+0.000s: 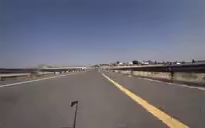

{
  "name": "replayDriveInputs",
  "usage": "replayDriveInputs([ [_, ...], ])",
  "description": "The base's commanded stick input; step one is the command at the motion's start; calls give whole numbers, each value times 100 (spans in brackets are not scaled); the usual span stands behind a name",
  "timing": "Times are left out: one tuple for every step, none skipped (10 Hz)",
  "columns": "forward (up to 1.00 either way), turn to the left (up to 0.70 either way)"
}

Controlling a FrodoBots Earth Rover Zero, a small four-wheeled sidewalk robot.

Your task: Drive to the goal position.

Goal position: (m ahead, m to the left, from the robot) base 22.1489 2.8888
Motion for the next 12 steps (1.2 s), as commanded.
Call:
replayDriveInputs([
  [100, 0],
  [100, 0],
  [100, 0],
  [100, 0],
  [100, 0],
  [100, 0],
  [100, 0],
  [100, 0],
  [100, 0],
  [100, 0],
  [100, 0],
  [100, 0],
])
